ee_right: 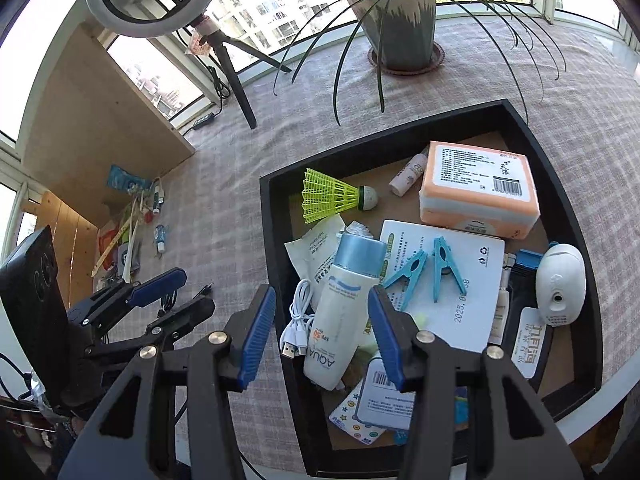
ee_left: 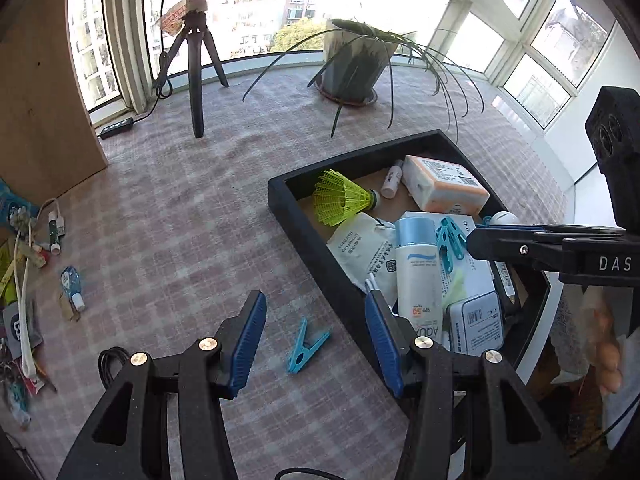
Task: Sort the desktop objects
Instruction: 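Grasp the coiled black cable with the right gripper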
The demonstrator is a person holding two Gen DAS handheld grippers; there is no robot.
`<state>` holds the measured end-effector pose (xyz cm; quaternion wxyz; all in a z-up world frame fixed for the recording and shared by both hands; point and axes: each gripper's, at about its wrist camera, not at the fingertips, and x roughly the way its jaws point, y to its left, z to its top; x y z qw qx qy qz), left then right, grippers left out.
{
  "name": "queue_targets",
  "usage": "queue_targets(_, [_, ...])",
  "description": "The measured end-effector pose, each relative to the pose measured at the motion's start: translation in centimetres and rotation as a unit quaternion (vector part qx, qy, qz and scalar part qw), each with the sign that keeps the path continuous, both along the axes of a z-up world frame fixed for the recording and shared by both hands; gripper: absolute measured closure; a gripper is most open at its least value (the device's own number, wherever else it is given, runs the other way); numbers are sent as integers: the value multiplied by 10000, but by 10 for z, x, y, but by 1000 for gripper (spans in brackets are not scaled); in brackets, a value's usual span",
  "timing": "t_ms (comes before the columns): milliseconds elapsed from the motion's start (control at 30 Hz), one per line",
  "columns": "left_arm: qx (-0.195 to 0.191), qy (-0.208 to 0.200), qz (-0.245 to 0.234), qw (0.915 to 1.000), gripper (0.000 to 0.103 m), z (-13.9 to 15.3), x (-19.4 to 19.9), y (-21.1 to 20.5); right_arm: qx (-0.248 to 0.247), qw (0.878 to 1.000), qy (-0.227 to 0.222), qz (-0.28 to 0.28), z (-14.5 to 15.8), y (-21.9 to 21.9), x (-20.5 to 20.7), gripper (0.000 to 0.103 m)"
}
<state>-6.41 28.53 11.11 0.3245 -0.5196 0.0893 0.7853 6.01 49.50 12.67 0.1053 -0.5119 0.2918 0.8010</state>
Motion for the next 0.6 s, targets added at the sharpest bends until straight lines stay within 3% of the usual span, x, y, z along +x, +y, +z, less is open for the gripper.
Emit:
queue_targets(133, [-91, -129, 594, 9981, 54, -17, -13, -62, -169, 9988, 14, 456, -8, -39, -29, 55])
queue_targets(333, [-221, -453, 1446, 9882, 53, -50, -30, -139, -190, 9938, -30, 1095, -19, -97, -81, 55])
queue_targets(600, [-226, -868, 1883, 9780, 49, -86, -32, -177, -279, 9827, -318, 1805, -49, -169, -153, 55])
